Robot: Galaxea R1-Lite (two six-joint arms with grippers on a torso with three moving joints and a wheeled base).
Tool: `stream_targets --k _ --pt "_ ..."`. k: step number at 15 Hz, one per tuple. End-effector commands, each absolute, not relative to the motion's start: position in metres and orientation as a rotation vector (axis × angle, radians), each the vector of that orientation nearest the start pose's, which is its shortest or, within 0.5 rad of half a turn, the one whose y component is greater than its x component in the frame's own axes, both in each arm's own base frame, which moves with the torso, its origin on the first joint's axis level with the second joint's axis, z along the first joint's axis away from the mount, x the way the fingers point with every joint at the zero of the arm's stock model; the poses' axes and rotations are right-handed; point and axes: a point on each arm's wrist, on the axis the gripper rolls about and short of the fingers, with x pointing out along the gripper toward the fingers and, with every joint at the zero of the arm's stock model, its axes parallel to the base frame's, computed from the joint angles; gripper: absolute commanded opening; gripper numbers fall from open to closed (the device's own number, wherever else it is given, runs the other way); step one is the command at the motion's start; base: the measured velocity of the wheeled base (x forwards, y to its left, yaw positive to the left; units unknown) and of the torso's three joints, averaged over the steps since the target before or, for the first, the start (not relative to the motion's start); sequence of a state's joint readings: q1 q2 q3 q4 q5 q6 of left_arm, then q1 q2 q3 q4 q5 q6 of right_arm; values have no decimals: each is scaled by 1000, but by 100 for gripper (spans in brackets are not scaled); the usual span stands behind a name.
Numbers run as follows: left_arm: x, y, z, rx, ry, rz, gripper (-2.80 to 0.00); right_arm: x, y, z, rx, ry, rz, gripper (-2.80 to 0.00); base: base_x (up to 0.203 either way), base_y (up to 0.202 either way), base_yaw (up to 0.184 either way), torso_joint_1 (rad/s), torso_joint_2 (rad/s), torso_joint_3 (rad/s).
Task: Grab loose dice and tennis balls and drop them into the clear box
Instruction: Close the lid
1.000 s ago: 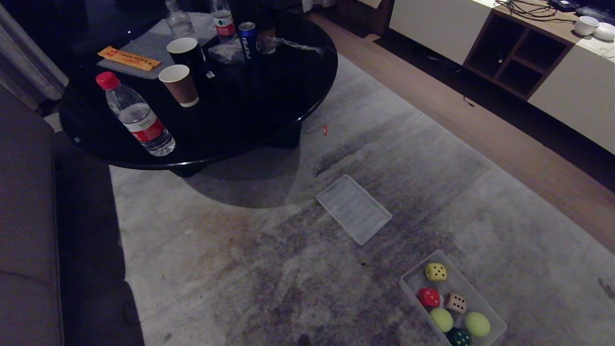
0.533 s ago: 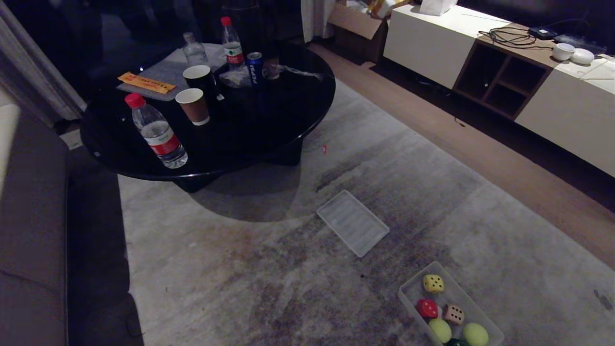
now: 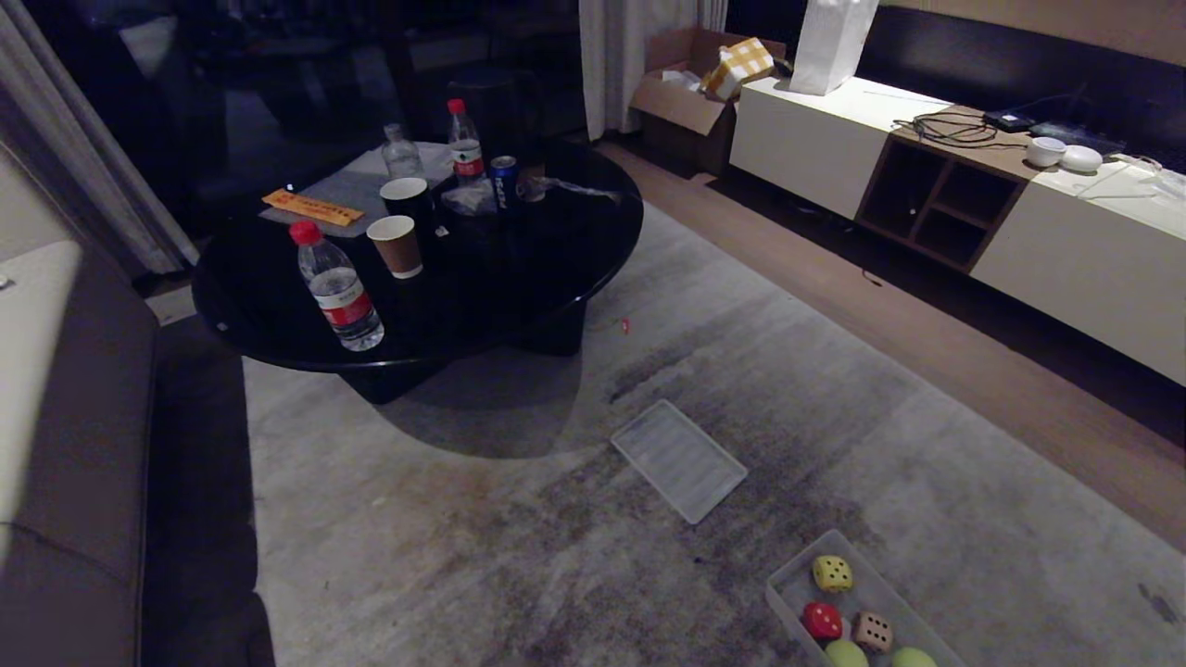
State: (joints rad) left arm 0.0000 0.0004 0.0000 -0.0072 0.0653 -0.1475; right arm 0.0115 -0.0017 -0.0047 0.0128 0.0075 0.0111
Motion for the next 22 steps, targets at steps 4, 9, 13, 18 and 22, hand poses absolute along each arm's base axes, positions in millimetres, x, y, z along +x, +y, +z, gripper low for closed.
stream_targets --k 4,9,13,18,22 --pt "-23 1 76 -149 -11 65 -280 -23 0 75 12 8 20 -280 0 0 0 5 7 203" --pt "-23 1 76 -149 -11 65 -280 -23 0 75 10 8 20 -280 0 0 0 2 4 202" --pt "-23 1 76 -149 -11 65 -280 -23 0 75 9 9 20 -280 0 0 0 -2 3 119" --pt "-23 1 76 -146 -11 65 -280 -23 0 75 9 9 20 -280 0 0 0 -2 0 14" --pt "-23 1 76 -144 -12 65 -280 -23 0 75 9 9 20 -280 0 0 0 0 0 0"
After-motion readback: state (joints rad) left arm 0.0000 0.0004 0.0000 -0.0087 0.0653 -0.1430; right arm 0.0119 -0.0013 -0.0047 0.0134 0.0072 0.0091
